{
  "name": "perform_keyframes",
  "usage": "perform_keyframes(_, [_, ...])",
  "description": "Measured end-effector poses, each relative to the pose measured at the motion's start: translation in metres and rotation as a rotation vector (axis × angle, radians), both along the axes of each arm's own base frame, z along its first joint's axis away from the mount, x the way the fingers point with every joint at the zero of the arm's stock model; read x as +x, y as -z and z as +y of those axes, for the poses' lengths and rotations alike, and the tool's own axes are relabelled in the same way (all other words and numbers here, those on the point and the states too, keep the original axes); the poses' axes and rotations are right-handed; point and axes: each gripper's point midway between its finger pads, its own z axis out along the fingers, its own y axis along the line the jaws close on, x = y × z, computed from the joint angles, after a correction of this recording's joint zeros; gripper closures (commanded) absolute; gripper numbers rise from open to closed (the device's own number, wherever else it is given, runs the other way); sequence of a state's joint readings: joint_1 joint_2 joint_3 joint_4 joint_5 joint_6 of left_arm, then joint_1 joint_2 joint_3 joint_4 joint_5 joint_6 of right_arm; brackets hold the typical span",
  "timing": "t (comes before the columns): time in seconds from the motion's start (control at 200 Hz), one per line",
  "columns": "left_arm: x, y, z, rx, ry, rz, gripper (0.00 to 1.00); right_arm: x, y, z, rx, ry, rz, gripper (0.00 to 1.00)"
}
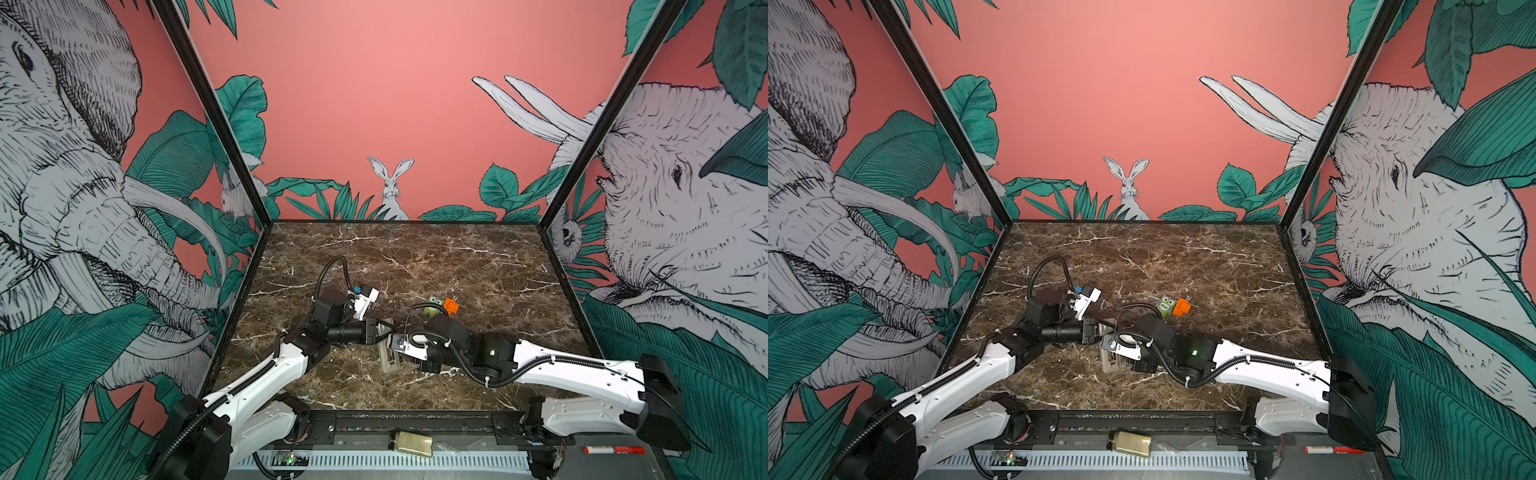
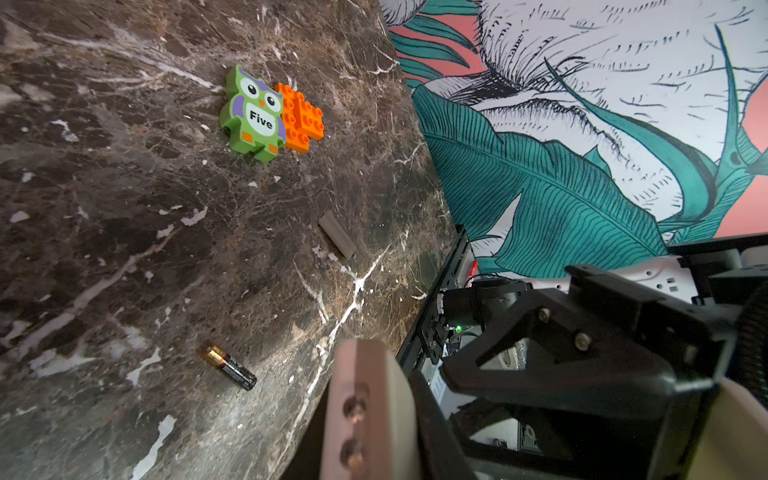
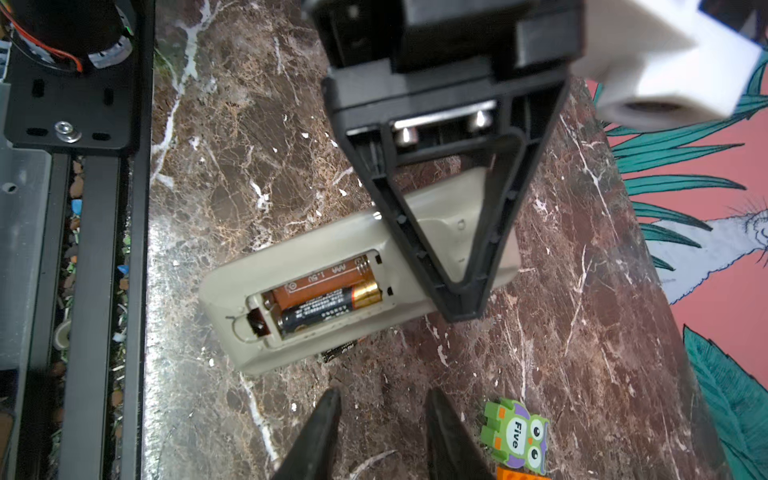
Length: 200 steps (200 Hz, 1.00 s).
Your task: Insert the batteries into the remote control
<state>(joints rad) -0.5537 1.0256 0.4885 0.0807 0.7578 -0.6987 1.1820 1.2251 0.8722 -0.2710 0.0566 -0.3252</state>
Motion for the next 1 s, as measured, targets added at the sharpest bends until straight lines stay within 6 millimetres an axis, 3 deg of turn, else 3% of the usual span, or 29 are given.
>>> perform_keyframes(0.13, [0.005, 0.010, 0.005, 0.017, -0.054, -0.002, 1.00, 0.001, -0.001, -0.003, 0.020, 0.053, 0.034, 0.50])
perform_keyframes(0.35, [0.023, 0.012, 0.017, 0.041, -0.176, -0.057, 1.00, 0.007, 0.002, -0.010, 0.028, 0.143, 0.078, 0.49])
perform_keyframes(0.565, [0.037, 0.011, 0.036, 0.052, -0.288, -0.103, 1.00, 0.010, 0.027, -0.016, -0.008, 0.221, 0.142, 0.49])
perform_keyframes(0.705, [0.042, 0.022, 0.049, 0.070, -0.345, -0.089, 1.00, 0.010, 0.049, -0.020, -0.035, 0.269, 0.191, 0.48])
perform_keyframes(1.0, [0.041, 0.041, 0.062, 0.088, -0.397, -0.050, 1.00, 0.023, 0.088, -0.010, -0.088, 0.296, 0.312, 0.47])
